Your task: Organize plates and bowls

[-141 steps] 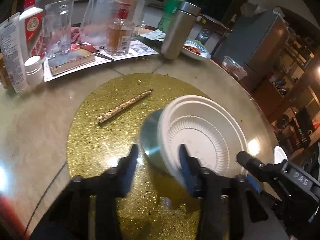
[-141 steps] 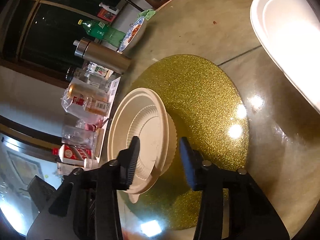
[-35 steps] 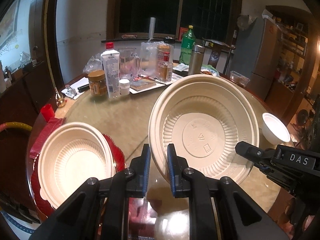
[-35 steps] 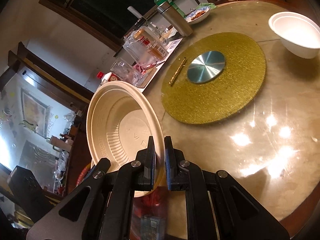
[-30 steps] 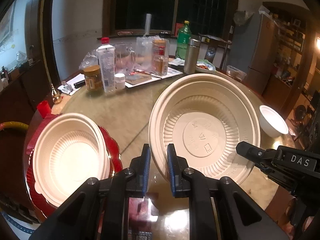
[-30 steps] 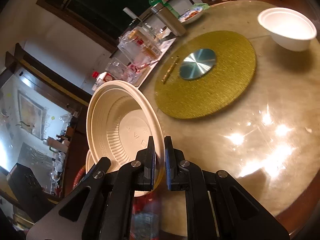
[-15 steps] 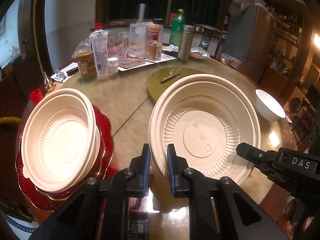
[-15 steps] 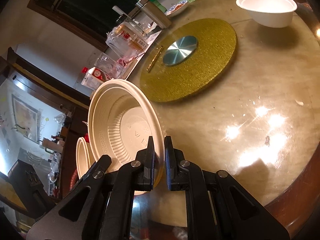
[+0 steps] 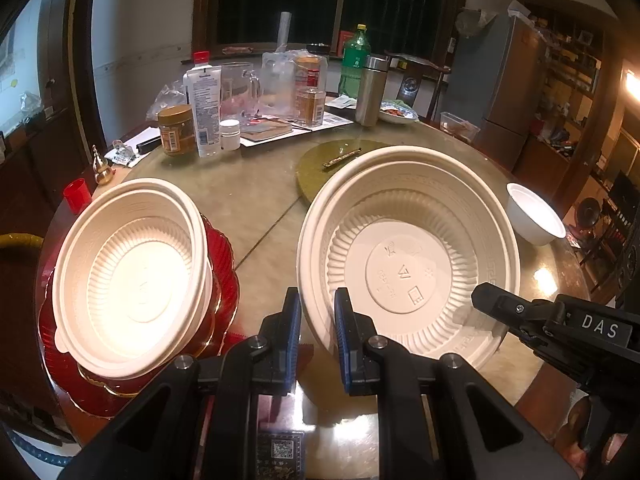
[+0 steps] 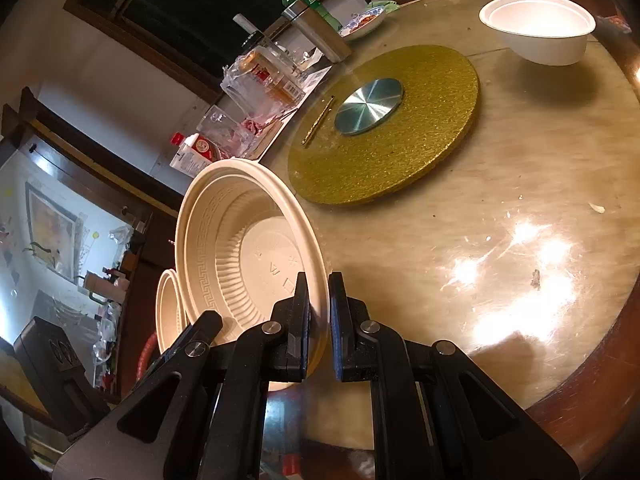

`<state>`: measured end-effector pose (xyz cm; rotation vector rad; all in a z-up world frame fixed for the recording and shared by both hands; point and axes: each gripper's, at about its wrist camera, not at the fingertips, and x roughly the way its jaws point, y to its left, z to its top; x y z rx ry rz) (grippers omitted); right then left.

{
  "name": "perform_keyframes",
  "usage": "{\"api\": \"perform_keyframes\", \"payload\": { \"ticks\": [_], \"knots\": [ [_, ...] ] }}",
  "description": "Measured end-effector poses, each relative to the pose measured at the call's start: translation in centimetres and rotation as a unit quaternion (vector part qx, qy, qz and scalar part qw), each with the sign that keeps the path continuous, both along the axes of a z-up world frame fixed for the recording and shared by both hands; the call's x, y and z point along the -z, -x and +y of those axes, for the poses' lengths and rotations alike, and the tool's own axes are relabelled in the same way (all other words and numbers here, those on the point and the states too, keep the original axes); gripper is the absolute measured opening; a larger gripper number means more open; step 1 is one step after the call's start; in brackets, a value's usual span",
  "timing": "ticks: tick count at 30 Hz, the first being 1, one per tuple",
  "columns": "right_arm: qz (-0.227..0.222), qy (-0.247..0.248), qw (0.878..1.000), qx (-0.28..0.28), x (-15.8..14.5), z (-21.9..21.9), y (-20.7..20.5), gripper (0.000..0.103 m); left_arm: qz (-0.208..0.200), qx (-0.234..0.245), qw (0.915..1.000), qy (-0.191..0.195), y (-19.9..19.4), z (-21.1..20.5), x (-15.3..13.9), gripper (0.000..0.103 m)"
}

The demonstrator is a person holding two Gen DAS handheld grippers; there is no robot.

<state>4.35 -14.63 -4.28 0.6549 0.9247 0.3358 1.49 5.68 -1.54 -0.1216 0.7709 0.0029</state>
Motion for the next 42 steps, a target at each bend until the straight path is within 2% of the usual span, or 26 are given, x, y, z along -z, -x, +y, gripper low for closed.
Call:
{"api": "perform_keyframes", "payload": {
  "ticks": [22, 34, 42],
  "knots": [
    [-0.002, 0.007, 1.000, -0.006, -0.3, 0.5, 0.3, 0.009, -0.006, -0.004, 1.0000, 0.001, 0.4, 0.4, -0.4, 0.015],
    [-0.070, 0.053, 0.996, -0.028, -4.9, 3.2, 1.0, 0.009, -0.049, -0.026, 0.9983, 0.016, 2.3, 2.1, -3.6, 0.016],
    [-0.109, 0.054, 0.991, -0.050, -7.9, 4.8, 1.6, 0.009, -0.093, -0.051, 0.9942, 0.017, 4.0, 3.8, -5.7, 0.016]
  ]
}}
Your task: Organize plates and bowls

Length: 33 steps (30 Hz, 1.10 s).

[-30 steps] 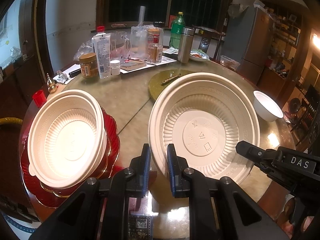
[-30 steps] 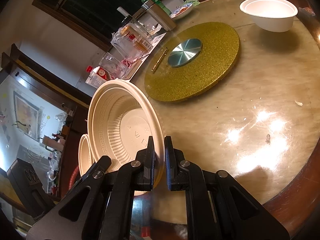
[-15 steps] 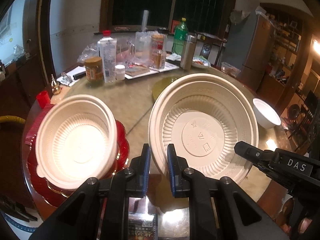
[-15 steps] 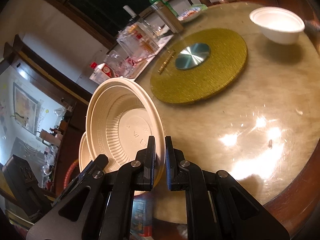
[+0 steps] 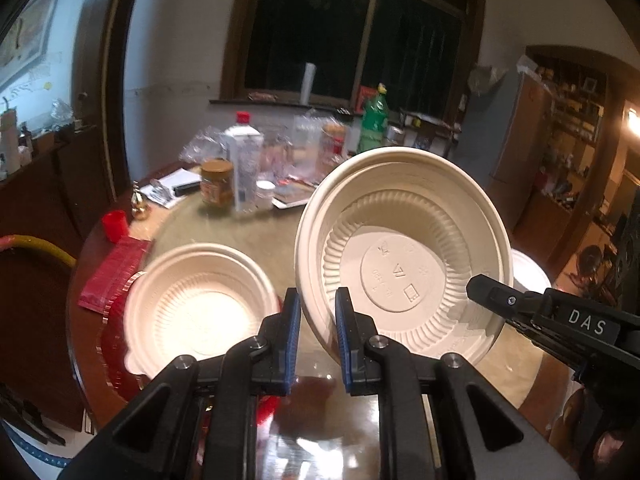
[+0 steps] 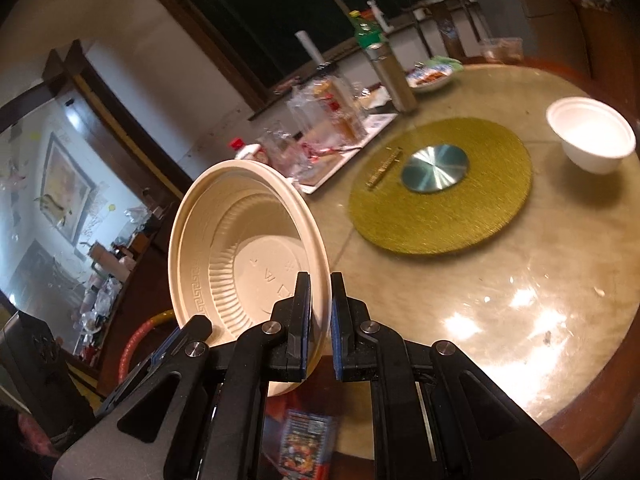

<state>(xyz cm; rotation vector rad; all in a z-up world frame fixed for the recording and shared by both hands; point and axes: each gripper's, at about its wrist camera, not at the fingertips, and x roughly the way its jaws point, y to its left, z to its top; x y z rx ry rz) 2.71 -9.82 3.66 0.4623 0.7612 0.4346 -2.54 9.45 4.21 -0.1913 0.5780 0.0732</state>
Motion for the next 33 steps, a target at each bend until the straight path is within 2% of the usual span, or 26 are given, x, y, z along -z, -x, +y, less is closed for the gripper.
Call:
{"api": "perform_keyframes", "payload": {
  "ticks": [7, 15, 20, 33],
  "knots": [
    [-0.011, 0.001, 0.999, -0.052, -1.1, 4.7, -0.5, 0.009, -0.013, -0.055, 0.9984, 0.002, 1.5, 4.1, -0.7, 0.016],
    [0.010, 0.012, 0.994, -0.110, 0.1, 10.5, -1.8, 0.009, 0.005, -0.107, 0.9942, 0.006, 2.0, 8.1, 0.7, 0.016],
    [0.027, 0.022, 0.991, -0.129, 1.4, 12.7, -2.4, 0.009, 0.020, -0.122, 0.9923, 0.007, 1.8, 9.2, 1.9, 0.016],
    [0.066, 0.044, 0.986, -0.145, 4.1, 14.7, -3.9, 0.009, 0.063, -0.137, 0.9885, 0.005, 1.2, 10.1, 3.9, 0.017]
  ]
}}
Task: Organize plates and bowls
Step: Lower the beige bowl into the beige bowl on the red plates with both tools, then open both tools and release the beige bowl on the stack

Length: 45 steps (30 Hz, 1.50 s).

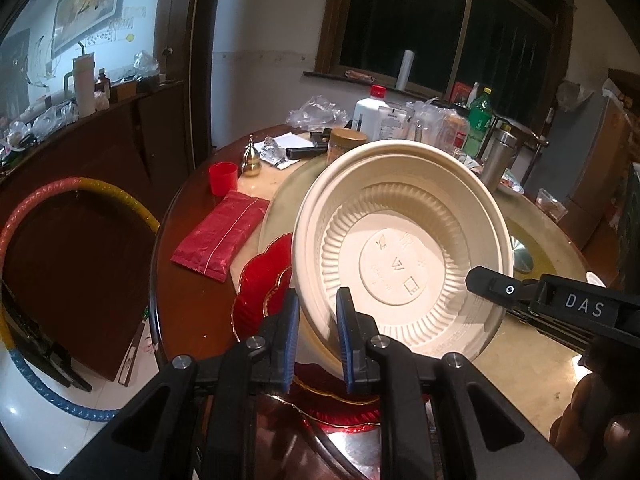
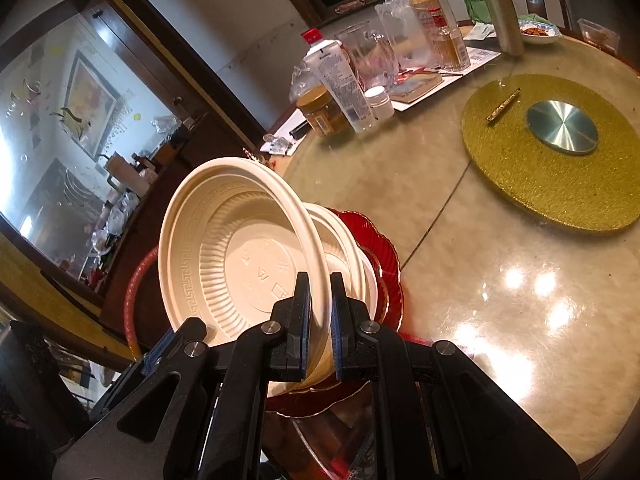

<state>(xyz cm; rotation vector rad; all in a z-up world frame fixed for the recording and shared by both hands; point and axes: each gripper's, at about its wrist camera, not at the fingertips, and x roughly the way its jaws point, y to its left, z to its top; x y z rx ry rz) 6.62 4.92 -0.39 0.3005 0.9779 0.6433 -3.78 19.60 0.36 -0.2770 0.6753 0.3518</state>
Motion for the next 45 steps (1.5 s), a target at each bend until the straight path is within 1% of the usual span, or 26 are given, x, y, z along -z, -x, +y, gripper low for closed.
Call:
{"api": "perform_keyframes", "payload": {
  "ticks": [18, 29, 36, 39, 40, 42, 43, 44, 45],
  "knots": [
    [0.009, 0.032, 0.999, -0.010, 0.8, 1.4, -0.3, 0.009, 0.026, -0.010, 0.9996, -0.002, -0.1, 0.3, 0.9, 0.018],
    [0.016, 0.040, 0.999, -0.007, 1.0, 1.6, -0.5, 0.009, 0.035, -0.010, 0.9993, -0.001, -0.5, 0.4, 1.2, 0.021],
    [0.004, 0.047, 0.999, -0.002, 0.7, 1.7, -0.3, 0.009, 0.033, -0.012, 0.9994, -0.001, -0.3, 0.4, 1.1, 0.021],
    [-0.006, 0.056, 0.998, 0.003, 0.4, 1.8, -0.2, 0.011, 0.031, -0.020, 0.9993, -0.002, -0.2, 0.6, 1.0, 0.020],
    [-0.009, 0.059, 0.998, 0.006, 0.3, 1.8, -0.2, 0.012, 0.031, -0.022, 0.9993, -0.001, -0.2, 0.7, 1.0, 0.022],
    [-0.018, 0.059, 0.998, 0.011, -0.1, 1.6, -0.2, 0.019, 0.030, -0.029, 0.9991, 0.002, -0.1, 0.9, 0.9, 0.030],
    [-0.020, 0.057, 0.998, 0.014, -0.2, 1.5, -0.2, 0.021, 0.029, -0.031, 0.9991, 0.004, -0.1, 1.0, 0.8, 0.032],
    [-0.022, 0.055, 0.998, 0.016, -0.4, 1.4, -0.2, 0.025, 0.029, -0.031, 0.9991, 0.005, 0.0, 1.0, 0.8, 0.038],
    [-0.023, 0.052, 0.998, 0.017, -0.5, 1.2, -0.3, 0.026, 0.027, -0.033, 0.9991, 0.005, 0.0, 1.0, 0.7, 0.049]
  ]
}}
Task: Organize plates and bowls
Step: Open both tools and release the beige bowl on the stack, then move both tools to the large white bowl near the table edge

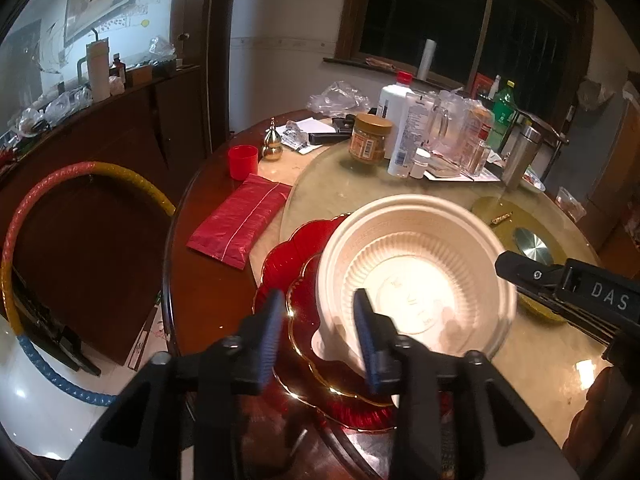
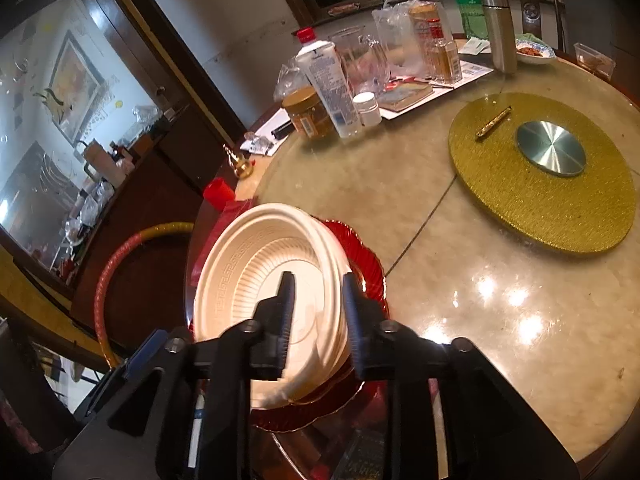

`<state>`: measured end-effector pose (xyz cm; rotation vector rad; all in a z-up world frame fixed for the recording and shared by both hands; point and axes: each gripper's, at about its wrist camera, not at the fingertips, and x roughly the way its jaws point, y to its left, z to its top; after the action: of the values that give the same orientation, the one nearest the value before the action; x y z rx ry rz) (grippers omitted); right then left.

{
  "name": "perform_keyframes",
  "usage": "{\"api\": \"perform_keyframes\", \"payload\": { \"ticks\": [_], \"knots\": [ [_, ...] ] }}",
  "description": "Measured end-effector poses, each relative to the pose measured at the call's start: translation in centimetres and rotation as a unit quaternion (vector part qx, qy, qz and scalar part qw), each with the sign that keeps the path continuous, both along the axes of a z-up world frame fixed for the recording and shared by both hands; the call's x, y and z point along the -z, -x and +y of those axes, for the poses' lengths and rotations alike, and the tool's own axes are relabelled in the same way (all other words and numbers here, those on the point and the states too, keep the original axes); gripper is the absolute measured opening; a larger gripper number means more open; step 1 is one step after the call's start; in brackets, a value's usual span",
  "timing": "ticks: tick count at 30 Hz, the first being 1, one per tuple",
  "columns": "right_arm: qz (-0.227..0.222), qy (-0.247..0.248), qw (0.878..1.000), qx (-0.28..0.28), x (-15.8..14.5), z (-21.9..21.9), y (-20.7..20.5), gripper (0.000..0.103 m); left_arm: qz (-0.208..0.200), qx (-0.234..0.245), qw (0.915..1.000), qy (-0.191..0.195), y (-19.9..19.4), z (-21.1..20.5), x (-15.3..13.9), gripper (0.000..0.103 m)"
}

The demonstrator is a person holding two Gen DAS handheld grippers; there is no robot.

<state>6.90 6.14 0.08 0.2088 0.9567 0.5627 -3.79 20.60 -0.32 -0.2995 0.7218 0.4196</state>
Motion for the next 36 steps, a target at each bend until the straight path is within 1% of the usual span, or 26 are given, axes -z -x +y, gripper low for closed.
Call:
{"api": "perform_keyframes", "payload": {
  "ticks": [1, 2, 6, 7, 9, 11, 13, 15, 19, 21, 22, 28, 33, 36],
  "knots": [
    [0.000, -0.002, 1.000, 0.001, -0.1, -0.1, 0.0, 0.026, -0.002, -0.002, 1.0000, -0.003, 0.1, 0.0, -0.1, 0.058],
    [-0.001, -0.005, 1.000, 0.003, -0.2, -0.3, 0.0, 0.026, -0.007, -0.005, 0.9999, -0.007, 0.2, -0.1, -0.3, 0.069],
    [-0.001, -0.020, 1.000, 0.012, -0.4, -1.3, -0.2, 0.026, -0.024, -0.015, 0.9994, -0.022, 0.6, -0.3, -1.1, 0.071],
    [-0.001, -0.025, 1.000, 0.014, -0.5, -1.5, -0.3, 0.029, -0.026, -0.015, 0.9993, -0.024, 0.6, -0.3, -1.3, 0.073],
    [0.000, -0.042, 0.999, 0.016, -0.6, -2.2, -0.3, 0.049, -0.028, -0.015, 0.9991, -0.027, 0.6, -0.5, -1.5, 0.080],
    [0.001, -0.061, 0.998, 0.016, -0.7, -3.0, -0.3, 0.054, -0.031, -0.016, 0.9989, -0.031, 0.6, -0.7, -1.8, 0.080],
    [0.003, -0.070, 0.997, 0.016, -0.8, -3.7, -0.3, 0.056, -0.030, -0.013, 0.9989, -0.035, 0.4, -1.1, -2.1, 0.080],
    [0.007, -0.084, 0.996, 0.016, -0.8, -4.6, -0.3, 0.073, -0.032, -0.011, 0.9986, -0.040, 0.3, -1.6, -2.4, 0.082],
    [0.013, -0.099, 0.995, 0.024, -0.6, -6.8, -0.2, 0.075, -0.040, 0.002, 0.9975, -0.058, 0.1, -3.1, -3.2, 0.085],
    [0.014, -0.106, 0.994, 0.034, -0.5, -8.1, -0.2, 0.083, -0.043, 0.008, 0.9968, -0.067, -0.2, -4.0, -3.5, 0.086],
    [0.013, -0.109, 0.993, 0.040, -0.4, -8.8, -0.2, 0.083, -0.044, 0.013, 0.9963, -0.072, -0.3, -4.5, -3.7, 0.086],
    [0.012, -0.123, 0.990, 0.074, -0.2, -12.9, -0.1, 0.083, -0.052, 0.045, 0.9932, -0.094, -1.2, -7.4, -4.7, 0.087],
    [0.014, -0.127, 0.986, 0.102, 0.2, -16.3, 0.2, 0.084, -0.060, 0.089, 0.9884, -0.108, -2.3, -10.9, -5.6, 0.088],
    [0.017, -0.131, 0.984, 0.119, 0.4, -18.1, 0.4, 0.084, -0.061, 0.118, 0.9856, -0.104, -3.2, -13.0, -5.8, 0.088]
  ]
}}
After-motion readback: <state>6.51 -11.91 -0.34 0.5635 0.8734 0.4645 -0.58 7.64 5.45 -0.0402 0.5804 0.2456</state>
